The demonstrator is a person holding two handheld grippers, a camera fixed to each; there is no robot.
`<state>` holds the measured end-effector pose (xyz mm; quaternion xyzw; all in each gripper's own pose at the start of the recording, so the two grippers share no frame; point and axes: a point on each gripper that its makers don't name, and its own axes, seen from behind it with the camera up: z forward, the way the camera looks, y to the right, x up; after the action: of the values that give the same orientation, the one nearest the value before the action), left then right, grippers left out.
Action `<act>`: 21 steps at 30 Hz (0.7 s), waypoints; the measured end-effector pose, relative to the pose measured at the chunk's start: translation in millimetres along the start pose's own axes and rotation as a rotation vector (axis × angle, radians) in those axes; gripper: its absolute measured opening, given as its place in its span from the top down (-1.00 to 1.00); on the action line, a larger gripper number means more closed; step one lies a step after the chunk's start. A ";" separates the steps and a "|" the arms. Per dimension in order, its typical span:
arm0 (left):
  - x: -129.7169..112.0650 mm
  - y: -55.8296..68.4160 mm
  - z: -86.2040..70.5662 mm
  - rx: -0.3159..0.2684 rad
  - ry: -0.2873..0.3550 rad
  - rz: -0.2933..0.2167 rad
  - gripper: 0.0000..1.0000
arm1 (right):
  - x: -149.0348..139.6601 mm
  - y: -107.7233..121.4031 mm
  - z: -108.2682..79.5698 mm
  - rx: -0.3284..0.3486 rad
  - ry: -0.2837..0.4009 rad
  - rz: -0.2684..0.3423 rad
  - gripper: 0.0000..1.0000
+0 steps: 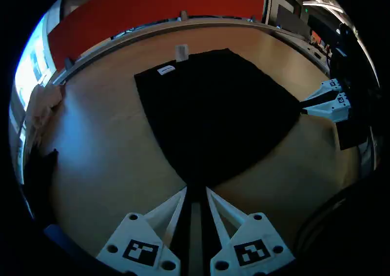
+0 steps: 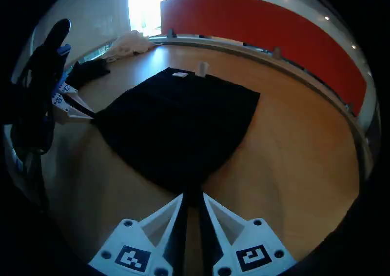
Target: Fold towel
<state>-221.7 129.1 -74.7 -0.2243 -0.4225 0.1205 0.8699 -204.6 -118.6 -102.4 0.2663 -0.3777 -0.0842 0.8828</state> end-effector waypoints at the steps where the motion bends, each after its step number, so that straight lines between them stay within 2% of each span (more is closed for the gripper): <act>1: 0.5 1.0 -0.4 -0.002 0.003 -0.004 0.78 | 2.0 0.3 -1.0 -0.002 0.005 0.001 0.73; 12: 12.5 5.8 -13.0 -0.004 0.031 -0.028 0.78 | 21.5 5.1 -19.8 -0.016 0.051 0.003 0.73; 21: 32.8 11.8 -44.3 -0.005 0.062 -0.044 0.78 | 42.1 6.9 -53.4 -0.027 0.080 -0.022 0.73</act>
<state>-166.9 139.7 -82.2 -0.2210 -0.4005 0.0934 0.8843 -137.5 -105.8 -103.1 0.2616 -0.3381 -0.0882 0.8997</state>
